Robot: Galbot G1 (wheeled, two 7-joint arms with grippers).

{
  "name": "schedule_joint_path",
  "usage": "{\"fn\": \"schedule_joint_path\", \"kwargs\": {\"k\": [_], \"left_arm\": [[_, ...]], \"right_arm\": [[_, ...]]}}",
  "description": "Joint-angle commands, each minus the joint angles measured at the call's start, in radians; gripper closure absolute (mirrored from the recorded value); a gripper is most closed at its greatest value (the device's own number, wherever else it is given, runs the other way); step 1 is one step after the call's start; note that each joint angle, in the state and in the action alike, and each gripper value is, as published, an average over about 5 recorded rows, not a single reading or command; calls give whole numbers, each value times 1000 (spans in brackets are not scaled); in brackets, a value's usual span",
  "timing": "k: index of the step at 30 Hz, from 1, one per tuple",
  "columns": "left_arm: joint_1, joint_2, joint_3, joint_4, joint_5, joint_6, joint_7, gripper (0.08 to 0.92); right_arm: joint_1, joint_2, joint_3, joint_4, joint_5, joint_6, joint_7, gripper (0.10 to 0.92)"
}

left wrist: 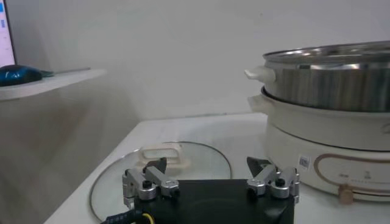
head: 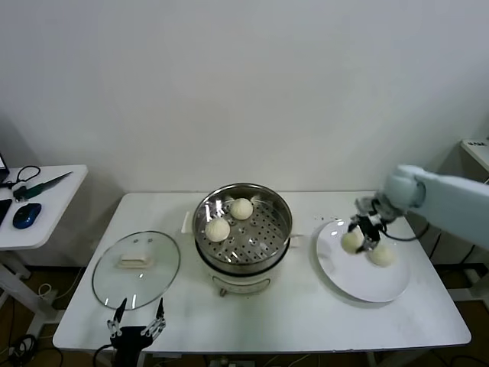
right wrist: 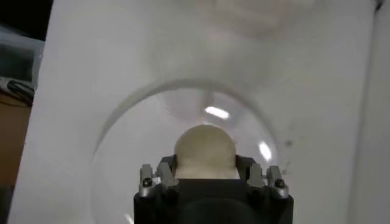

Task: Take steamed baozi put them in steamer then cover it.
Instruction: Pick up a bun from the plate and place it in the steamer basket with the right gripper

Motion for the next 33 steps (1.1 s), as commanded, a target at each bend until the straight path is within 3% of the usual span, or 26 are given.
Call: {"fn": "schedule_joint_path", "kwargs": {"k": [1, 10, 23, 33], "left_arm": [[1, 2, 0, 0, 1, 0, 0, 177], [3, 1, -2, -9, 0, -3, -1, 177], [8, 0, -11, -9, -6, -10, -6, 177], [7, 5, -12, 2, -8, -14, -12, 177]], "right_arm": [[469, 316, -75, 124, 85, 343, -88, 381], [287, 492, -35, 300, -168, 456, 27, 380], [32, 556, -44, 211, -466, 475, 116, 381], [-52, 547, -57, 184, -522, 444, 151, 380]]}}
